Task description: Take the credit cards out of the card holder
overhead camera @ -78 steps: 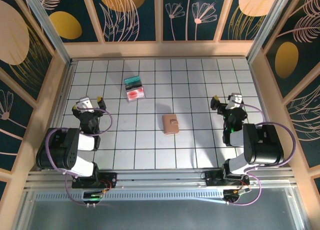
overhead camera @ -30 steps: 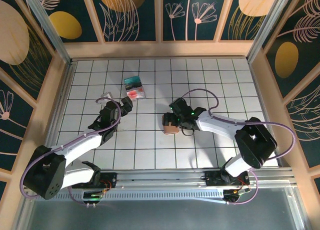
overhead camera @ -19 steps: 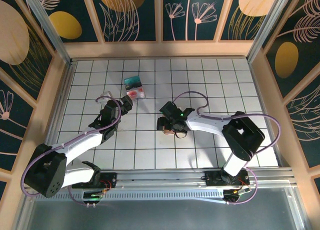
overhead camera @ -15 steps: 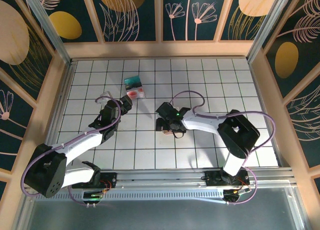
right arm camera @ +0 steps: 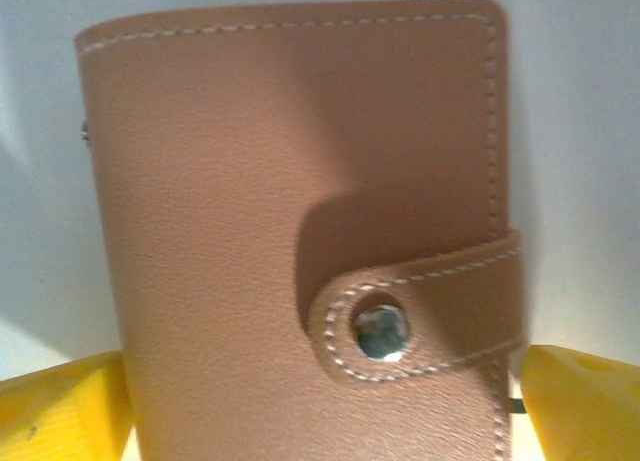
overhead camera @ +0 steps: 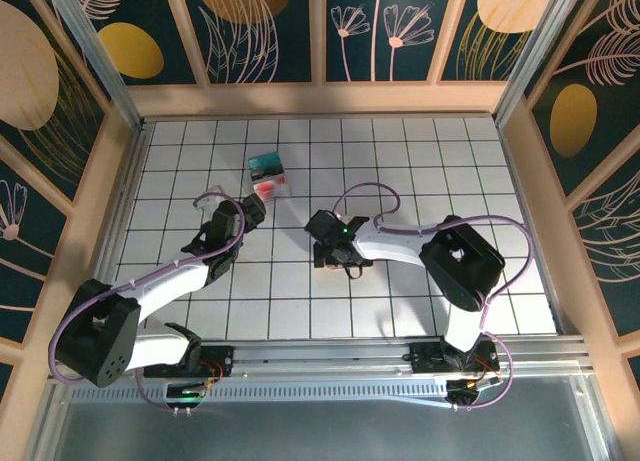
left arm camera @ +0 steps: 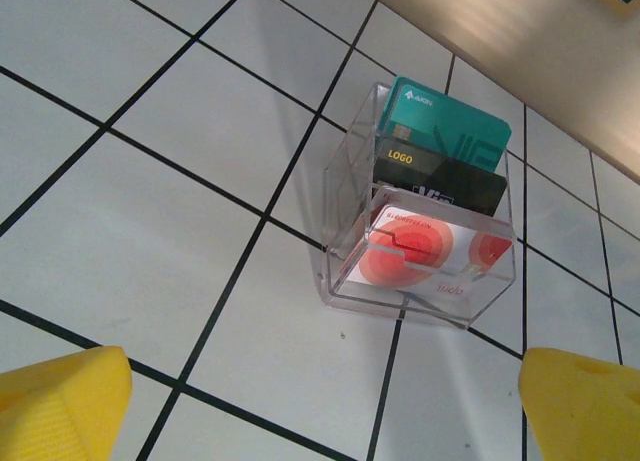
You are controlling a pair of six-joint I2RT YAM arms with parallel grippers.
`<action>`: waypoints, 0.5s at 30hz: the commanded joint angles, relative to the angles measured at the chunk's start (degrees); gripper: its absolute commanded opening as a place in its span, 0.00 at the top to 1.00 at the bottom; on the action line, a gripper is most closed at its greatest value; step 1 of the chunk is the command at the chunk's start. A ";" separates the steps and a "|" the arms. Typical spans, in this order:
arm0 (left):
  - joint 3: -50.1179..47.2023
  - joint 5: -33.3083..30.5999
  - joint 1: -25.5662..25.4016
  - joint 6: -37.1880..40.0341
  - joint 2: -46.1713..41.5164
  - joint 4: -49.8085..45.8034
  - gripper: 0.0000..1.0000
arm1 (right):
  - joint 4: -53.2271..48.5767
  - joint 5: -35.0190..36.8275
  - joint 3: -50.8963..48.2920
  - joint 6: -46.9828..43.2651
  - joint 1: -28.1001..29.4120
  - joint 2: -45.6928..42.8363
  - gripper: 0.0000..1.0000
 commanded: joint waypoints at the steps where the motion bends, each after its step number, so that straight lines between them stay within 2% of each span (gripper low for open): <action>1: 1.62 0.06 -0.16 -1.43 0.44 -0.90 0.01 | 2.32 -2.39 -0.80 -1.41 -0.19 1.05 0.10; 6: 4.58 1.41 -0.16 -5.40 0.96 -5.01 0.01 | 4.94 -1.56 -2.26 -3.74 -0.21 -0.53 0.39; 9: 6.59 3.73 -0.16 -7.10 1.61 -7.37 0.01 | 9.08 -1.12 -4.69 -5.36 -0.29 -2.52 0.44; 15: 9.50 14.14 -0.16 -7.32 3.26 -5.35 0.01 | 19.18 -0.54 -10.41 -9.37 -0.35 -7.76 0.52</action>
